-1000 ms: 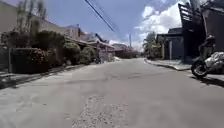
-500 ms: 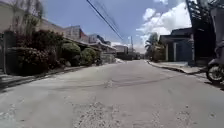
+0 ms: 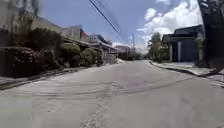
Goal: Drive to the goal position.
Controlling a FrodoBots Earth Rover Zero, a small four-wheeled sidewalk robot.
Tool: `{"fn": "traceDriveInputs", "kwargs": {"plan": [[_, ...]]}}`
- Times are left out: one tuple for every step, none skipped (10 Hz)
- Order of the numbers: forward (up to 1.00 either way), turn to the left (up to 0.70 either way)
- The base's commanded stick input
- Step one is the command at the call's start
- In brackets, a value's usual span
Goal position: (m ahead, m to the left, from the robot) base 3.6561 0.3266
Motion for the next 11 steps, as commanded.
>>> {"fn": "traceDriveInputs", "kwargs": {"plan": [[1.00, 0.00], [1.00, 0.00], [1.00, -0.21], [1.00, -0.36], [1.00, -0.37], [1.00, -0.37], [1.00, -0.37], [1.00, -0.38], [1.00, -0.38], [1.00, -0.38], [1.00, -0.37]]}}
